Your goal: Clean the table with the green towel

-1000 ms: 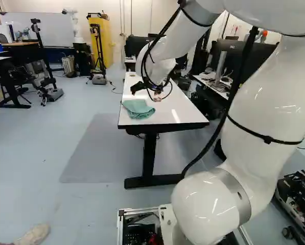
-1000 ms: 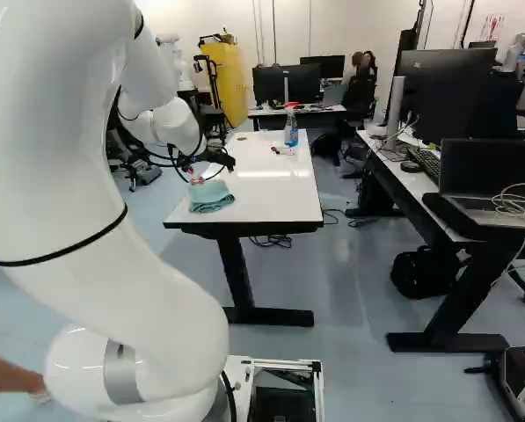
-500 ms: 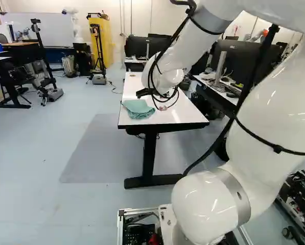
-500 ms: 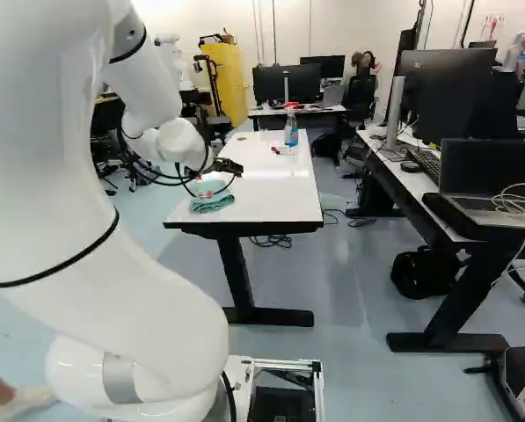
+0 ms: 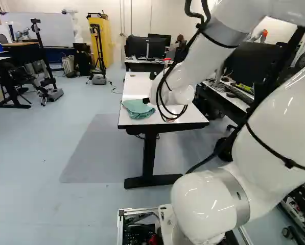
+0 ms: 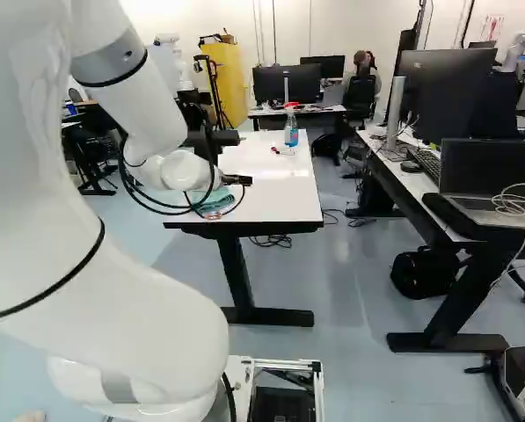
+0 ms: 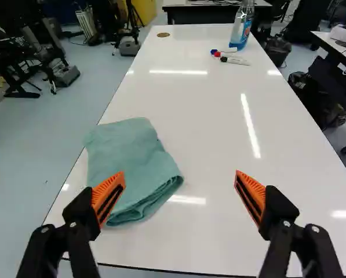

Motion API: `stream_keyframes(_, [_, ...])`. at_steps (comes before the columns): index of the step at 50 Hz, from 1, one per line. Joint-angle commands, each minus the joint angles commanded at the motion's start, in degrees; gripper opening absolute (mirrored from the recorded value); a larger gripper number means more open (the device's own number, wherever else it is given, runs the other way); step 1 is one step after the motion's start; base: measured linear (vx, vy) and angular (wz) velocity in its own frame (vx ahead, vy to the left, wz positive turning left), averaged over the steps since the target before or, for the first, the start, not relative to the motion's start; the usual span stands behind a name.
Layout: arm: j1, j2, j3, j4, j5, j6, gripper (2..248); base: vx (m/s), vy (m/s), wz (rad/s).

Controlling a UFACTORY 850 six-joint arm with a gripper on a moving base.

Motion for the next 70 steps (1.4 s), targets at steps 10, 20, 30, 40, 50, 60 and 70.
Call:
stream_keyframes(10, [-1.15,1.96,4.37,-0.53,5.03,0.00,247,0.000,0.000,0.000])
stream_keyframes(20, [-2.16,3.66,8.19,-0.99,9.42,0.00,247,0.000,0.000,0.000])
stream_keyframes(30, [-3.02,5.12,11.45,-1.39,13.16,0.00,247,0.000,0.000,0.000])
stream_keyframes(40, [-3.74,6.35,14.20,-1.72,16.33,0.00,247,0.000,0.000,0.000])
stream_keyframes(50, [-4.30,7.31,16.34,-1.98,18.78,0.00,247,0.000,0.000,0.000])
stream_keyframes(60, [-4.72,8.01,17.92,-2.17,20.60,0.00,247,0.000,0.000,0.000])
stream_keyframes(70, [-4.99,8.47,18.94,-2.29,21.78,0.00,247,0.000,0.000,0.000])
